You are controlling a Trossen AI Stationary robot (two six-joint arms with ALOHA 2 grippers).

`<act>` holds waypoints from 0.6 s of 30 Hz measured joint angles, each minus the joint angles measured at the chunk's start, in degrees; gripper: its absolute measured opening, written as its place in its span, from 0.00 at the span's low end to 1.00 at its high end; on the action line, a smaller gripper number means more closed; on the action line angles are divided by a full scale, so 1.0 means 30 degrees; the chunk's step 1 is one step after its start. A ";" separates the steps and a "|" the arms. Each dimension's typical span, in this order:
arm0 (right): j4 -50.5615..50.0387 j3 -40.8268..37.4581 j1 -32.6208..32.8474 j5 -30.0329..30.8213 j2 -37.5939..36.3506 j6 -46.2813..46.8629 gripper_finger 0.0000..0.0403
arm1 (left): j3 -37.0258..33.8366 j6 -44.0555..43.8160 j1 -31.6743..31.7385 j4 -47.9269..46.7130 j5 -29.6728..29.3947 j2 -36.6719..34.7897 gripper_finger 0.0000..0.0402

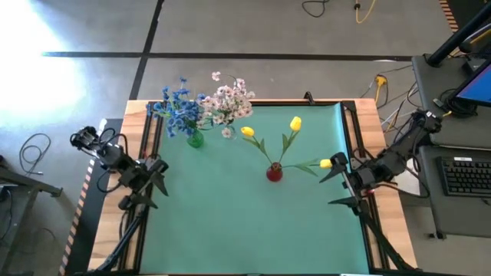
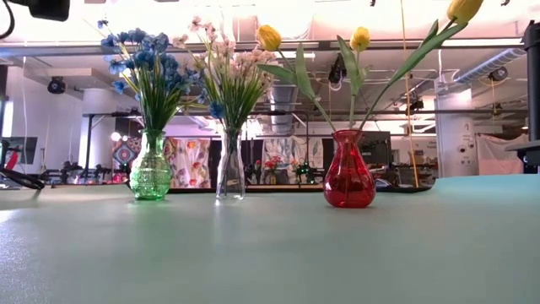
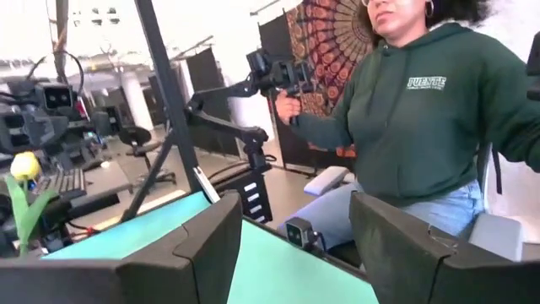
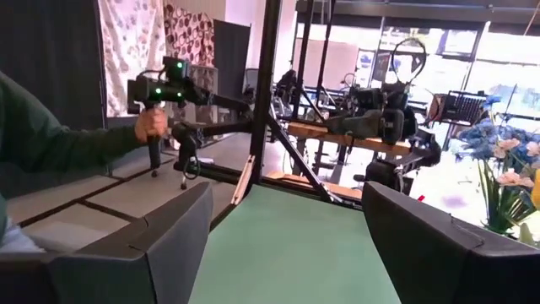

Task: Sort flowers into vase by color
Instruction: Return to Home Position

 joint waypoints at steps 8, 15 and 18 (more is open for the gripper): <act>0.2121 -0.2750 -0.0025 0.0052 -0.2259 -0.0712 0.73 | -0.1156 0.0185 0.0128 0.0152 -0.1712 -0.1133 0.51; 0.5244 -0.6341 -0.0255 0.0619 -0.4523 -0.2315 0.74 | -0.1185 0.0892 0.0126 -0.0303 -0.3534 -0.1217 0.51; 0.5146 -0.7118 -0.0248 0.0580 -0.5512 -0.2325 0.74 | -0.1185 0.0483 0.0120 -0.0355 -0.3735 -0.0931 0.51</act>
